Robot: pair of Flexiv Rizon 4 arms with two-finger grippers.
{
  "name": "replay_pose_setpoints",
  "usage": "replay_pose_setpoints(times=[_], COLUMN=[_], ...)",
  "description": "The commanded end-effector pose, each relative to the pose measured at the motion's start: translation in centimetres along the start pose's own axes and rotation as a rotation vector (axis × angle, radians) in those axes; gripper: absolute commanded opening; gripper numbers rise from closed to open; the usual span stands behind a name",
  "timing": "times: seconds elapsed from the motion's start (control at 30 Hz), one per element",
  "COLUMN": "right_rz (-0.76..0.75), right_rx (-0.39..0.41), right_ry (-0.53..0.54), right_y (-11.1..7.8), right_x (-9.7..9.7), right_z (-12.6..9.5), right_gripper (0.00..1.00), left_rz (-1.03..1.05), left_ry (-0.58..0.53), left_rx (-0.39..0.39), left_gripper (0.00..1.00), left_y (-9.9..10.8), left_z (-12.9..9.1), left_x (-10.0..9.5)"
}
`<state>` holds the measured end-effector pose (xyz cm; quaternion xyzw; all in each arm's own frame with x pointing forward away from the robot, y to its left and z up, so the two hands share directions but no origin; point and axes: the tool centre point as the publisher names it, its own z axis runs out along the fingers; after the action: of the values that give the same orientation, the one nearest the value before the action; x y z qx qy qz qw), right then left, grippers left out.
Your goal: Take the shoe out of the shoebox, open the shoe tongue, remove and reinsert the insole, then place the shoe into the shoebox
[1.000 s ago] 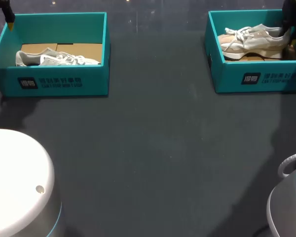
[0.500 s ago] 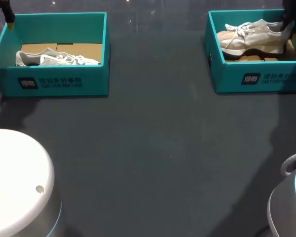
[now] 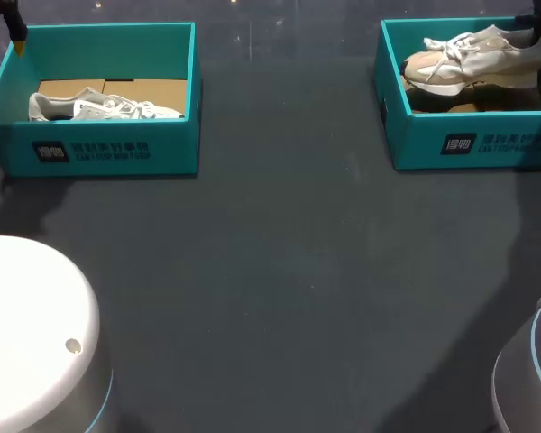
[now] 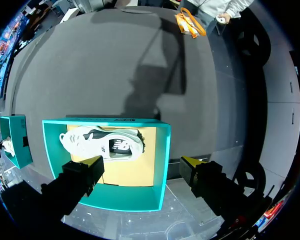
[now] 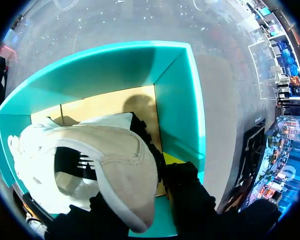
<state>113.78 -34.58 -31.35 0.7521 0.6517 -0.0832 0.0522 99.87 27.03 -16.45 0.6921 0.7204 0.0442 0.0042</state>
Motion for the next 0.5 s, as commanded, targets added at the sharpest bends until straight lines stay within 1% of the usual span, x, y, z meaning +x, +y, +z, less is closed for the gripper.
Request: replay_pose_setpoints(times=[0.03,0.5], right_rz=[0.006,0.002], right_rx=[-0.008,-0.032], right_ry=[0.01,-0.008], right_y=[-0.3,0.2], right_x=[-0.5,-0.8], right_z=[-0.4,-3.8], right_gripper=[0.0,0.0], left_rz=[0.001,0.001], left_ry=[0.001,0.001], left_rx=[0.0,0.0], left_gripper=[1.0,1.0], left_y=[0.0,0.0], left_z=[-0.1,-0.1], left_x=[0.1,0.1])
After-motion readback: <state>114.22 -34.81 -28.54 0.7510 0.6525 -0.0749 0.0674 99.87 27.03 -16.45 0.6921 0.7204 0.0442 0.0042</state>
